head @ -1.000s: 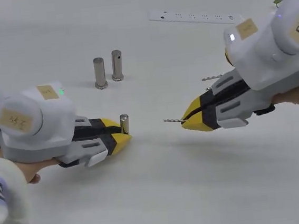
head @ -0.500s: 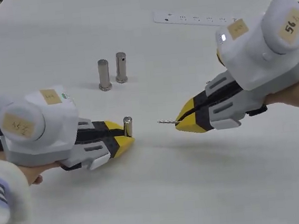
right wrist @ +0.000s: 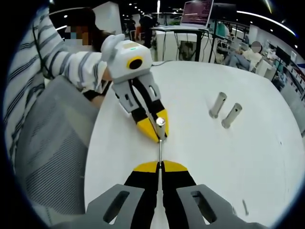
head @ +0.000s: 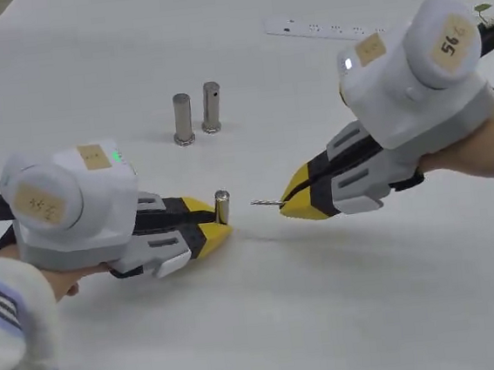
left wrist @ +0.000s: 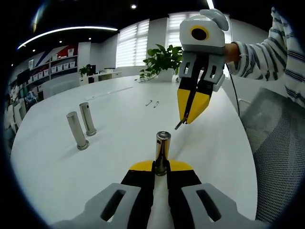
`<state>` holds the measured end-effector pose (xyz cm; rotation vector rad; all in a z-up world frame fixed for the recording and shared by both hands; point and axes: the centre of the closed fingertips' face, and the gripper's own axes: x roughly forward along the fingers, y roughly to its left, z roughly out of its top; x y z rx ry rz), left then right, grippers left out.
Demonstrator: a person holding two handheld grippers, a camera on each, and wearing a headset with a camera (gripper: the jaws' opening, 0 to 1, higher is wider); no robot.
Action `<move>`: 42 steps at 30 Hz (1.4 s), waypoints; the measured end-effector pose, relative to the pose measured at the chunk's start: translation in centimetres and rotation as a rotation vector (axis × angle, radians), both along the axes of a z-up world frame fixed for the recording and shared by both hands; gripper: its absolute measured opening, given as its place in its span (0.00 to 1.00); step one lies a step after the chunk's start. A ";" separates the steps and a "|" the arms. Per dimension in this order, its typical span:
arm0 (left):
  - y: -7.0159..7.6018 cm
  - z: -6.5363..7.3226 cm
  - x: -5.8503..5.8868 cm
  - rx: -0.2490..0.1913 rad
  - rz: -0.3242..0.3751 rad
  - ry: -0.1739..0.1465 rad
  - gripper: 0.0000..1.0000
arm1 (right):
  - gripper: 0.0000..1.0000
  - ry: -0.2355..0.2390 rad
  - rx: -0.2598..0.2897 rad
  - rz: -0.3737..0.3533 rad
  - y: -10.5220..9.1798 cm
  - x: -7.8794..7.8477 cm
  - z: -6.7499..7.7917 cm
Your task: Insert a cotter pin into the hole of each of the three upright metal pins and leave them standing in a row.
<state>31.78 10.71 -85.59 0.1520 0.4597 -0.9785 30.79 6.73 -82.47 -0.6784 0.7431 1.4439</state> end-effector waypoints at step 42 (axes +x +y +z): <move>-0.2 -0.1 -0.2 -0.007 0.006 0.000 0.07 | 0.03 0.002 0.013 -0.017 2.8 -0.5 0.1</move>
